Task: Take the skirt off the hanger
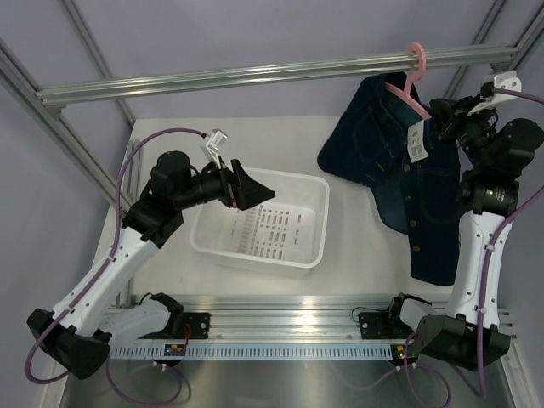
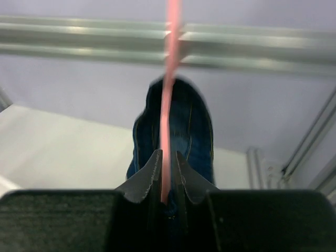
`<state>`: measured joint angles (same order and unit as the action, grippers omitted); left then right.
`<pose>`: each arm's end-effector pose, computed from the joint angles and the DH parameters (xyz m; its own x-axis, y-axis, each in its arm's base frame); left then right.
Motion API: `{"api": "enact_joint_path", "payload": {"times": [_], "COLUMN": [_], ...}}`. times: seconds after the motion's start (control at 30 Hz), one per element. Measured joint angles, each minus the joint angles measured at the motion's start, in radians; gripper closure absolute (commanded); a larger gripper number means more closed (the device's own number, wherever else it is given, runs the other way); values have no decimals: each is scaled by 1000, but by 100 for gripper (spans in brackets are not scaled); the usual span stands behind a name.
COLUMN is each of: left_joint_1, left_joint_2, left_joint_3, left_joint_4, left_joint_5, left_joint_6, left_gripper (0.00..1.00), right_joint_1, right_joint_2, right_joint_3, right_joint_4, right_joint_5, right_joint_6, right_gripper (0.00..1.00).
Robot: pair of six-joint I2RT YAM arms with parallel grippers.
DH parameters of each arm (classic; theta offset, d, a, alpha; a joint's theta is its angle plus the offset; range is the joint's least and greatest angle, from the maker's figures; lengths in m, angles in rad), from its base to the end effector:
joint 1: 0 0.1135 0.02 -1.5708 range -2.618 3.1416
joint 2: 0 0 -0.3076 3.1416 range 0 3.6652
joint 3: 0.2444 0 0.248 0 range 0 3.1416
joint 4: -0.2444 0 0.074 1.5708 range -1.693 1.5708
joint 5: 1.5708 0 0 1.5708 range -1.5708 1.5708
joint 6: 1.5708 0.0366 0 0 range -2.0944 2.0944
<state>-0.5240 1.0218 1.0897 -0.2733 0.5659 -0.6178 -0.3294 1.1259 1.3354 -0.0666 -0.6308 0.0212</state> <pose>0.1618 -0.1161 0.4307 -0.6518 -0.1880 -0.7347 0.6125 0.4408 -0.6562 0.2085 -0.0485 0.5146 0.1286 -0.0258 -0.9914 -0.2940 0.9537 -0.0630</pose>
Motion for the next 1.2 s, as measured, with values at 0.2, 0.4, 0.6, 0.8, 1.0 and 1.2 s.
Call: {"api": "enact_joint_path", "payload": {"times": [0.2,0.4,0.6,0.8,1.0,1.2], "left_joint_1": [0,0,0,0,0,0], "left_joint_2": [34,45,45,48,53,69], "left_joint_3": [0,0,0,-2,-4,-4], "left_joint_4": [30,37,42,47,56,67], "left_joint_5": [10,10,10,11,14,24], "left_joint_6": [-3,-3,-4,-8,-9,-11], "left_gripper": [1,1,1,1,1,1], "right_joint_1": [2,12,16,18,20,21], "right_joint_2": [-68,-42,-35,-51,-30,21], "right_joint_3": [69,131,34,-108,-124,-14], "right_joint_4": [153,231,200,146,74,-41], "right_joint_5": [50,42,39,49,49,67], "right_joint_6": [-29,-26,-25,-25,-3,103], "right_gripper": [100,100,100,94,93,50]}}
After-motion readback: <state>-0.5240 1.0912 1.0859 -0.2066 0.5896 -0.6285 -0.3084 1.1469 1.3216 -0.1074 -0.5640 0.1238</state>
